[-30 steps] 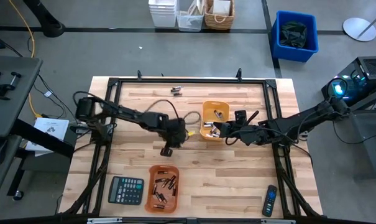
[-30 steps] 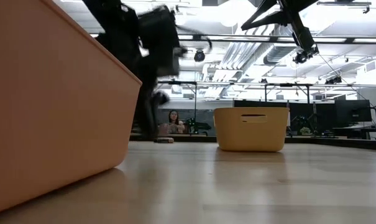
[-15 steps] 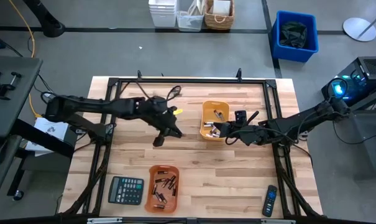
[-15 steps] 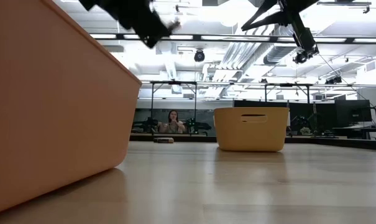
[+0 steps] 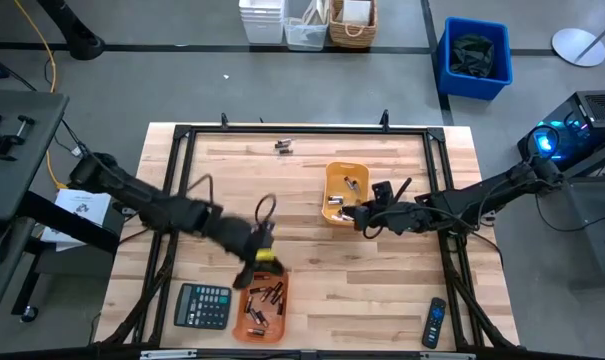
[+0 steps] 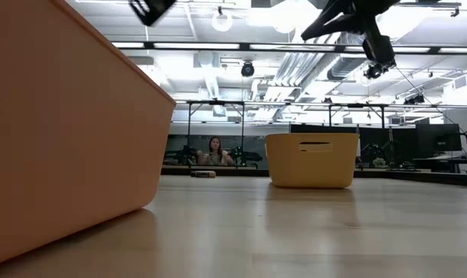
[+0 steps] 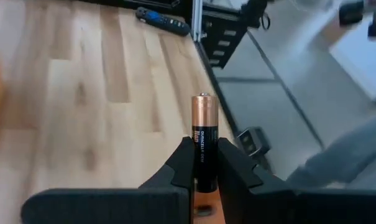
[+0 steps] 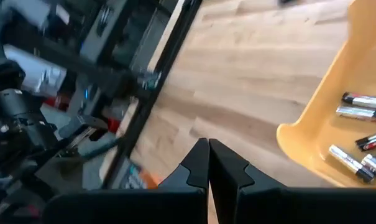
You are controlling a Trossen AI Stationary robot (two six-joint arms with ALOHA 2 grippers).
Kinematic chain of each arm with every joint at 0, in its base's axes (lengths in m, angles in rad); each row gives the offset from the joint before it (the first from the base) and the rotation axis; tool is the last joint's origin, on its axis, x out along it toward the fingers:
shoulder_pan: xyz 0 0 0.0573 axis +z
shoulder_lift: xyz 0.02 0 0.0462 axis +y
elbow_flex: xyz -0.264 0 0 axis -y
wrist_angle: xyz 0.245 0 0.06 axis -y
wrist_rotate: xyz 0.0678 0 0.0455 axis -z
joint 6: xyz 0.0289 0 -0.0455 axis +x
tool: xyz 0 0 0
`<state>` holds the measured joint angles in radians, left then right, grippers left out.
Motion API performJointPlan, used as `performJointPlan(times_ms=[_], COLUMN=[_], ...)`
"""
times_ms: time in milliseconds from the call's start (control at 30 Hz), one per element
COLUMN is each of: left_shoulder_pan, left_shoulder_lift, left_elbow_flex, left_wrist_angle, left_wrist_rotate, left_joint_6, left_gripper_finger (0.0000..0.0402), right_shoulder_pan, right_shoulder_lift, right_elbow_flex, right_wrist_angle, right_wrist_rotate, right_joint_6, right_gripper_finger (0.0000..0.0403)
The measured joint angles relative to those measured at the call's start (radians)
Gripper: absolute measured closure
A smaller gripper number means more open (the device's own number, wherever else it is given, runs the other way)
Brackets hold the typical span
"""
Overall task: Sort batteries
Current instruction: Put the black battery into the orange bin, then adjust the orange bin
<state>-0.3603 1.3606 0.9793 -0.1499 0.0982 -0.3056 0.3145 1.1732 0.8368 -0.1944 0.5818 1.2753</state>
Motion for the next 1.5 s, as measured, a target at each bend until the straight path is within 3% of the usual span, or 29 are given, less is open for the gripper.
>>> performJointPlan(times_ms=[167,400,500,633,833,1100,1167,1233,1333,1500], left_shoulder_pan=[-0.193,-0.377,-0.396,-0.388,-0.355,-0.232,-0.186,-0.129,0.012,0.385], left_shoulder_lift=[0.053,0.158,0.192,0.209,0.212,0.21,0.191,0.157,0.104,0.085], left_elbow_flex=[-0.002,-0.003,-0.003,-0.003,-0.001,0.066,0.122,0.174,0.202,0.201], left_wrist_angle=[0.029,-0.006,-0.064,-0.14,-0.185,-0.306,-0.448,-0.567,-0.643,-0.65], left_wrist_rotate=[-0.226,-0.419,-0.438,-0.387,-0.366,-0.192,-0.2,-0.288,-0.37,-0.302], left_joint_6=[-0.256,-0.539,-0.599,-0.664,-0.688,-0.507,-0.437,-0.363,-0.196,0.051], left_gripper_finger=[0.0373,0.0373,0.0373,0.0371,0.0287,0.0196,0.0188,0.0185,0.0184,0.0184], right_shoulder_pan=[0.0,0.0,0.0,0.0,0.0,0.0,0.0,-0.004,-0.019,-0.063], right_shoulder_lift=[0.0,0.0,0.0,0.0,0.0,0.0,0.0,0.0,0.0,0.0], right_elbow_flex=[0.0,0.0,0.0,0.0,0.0,0.0,0.0,0.0,0.0,0.0], right_wrist_angle=[-0.009,-0.017,-0.019,-0.02,-0.038,-0.03,-0.025,-0.019,-0.002,0.008], right_wrist_rotate=[-0.09,-0.101,-0.104,-0.113,-0.09,-0.078,-0.077,-0.06,0.002,0.103], right_joint_6=[-0.086,-0.14,-0.15,-0.151,-0.107,-0.098,-0.102,-0.103,-0.092,-0.059], right_gripper_finger=[0.0403,0.0403,0.0403,0.0403,0.0403,0.0403,0.0403,0.0403,0.0403,0.0403])
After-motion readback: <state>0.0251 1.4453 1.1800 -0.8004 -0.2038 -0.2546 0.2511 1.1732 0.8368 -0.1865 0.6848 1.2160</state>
